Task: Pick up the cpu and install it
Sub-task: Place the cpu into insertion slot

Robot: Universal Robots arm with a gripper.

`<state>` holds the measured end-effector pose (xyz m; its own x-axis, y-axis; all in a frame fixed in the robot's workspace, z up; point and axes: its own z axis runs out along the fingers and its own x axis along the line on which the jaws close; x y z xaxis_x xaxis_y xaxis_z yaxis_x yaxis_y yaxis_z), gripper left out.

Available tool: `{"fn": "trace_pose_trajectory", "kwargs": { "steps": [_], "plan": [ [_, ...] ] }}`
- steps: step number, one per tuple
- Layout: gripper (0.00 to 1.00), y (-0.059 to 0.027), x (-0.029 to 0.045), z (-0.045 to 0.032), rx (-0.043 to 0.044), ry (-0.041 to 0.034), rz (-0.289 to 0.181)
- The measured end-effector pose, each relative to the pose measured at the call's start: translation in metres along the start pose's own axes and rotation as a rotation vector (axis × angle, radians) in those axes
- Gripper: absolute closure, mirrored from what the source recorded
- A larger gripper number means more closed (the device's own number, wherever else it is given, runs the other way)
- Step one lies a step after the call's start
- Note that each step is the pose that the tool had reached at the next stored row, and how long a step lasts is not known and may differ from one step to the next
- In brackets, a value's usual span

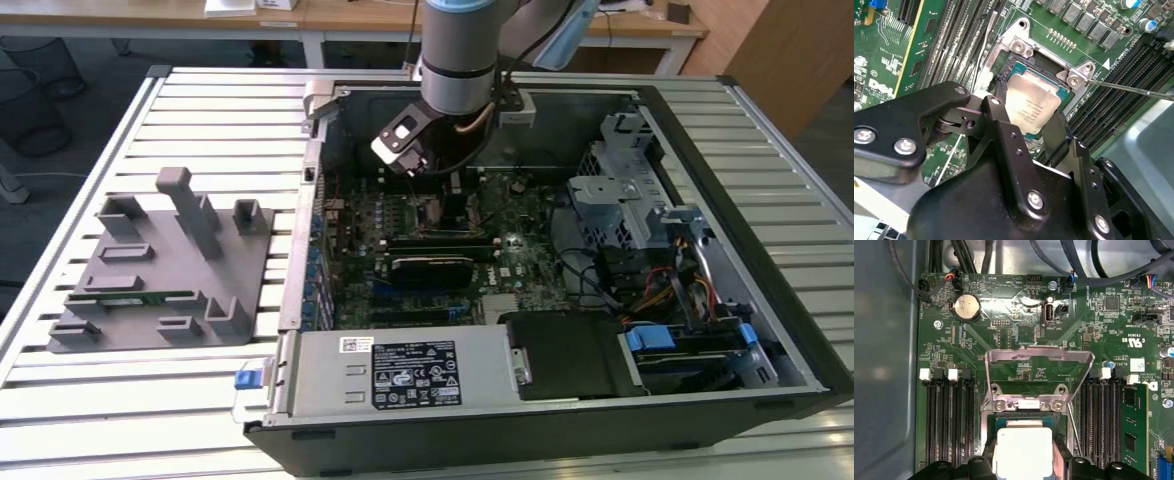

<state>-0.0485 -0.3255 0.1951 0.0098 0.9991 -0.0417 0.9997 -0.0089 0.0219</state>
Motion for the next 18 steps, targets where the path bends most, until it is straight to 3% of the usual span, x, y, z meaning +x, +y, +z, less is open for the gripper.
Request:
{"fn": "trace_pose_trajectory", "kwargs": {
  "steps": [18],
  "plan": [
    [0.47,-0.0011,-0.0020,-0.0017,-0.0004,0.0007,0.001]
  ]
}}
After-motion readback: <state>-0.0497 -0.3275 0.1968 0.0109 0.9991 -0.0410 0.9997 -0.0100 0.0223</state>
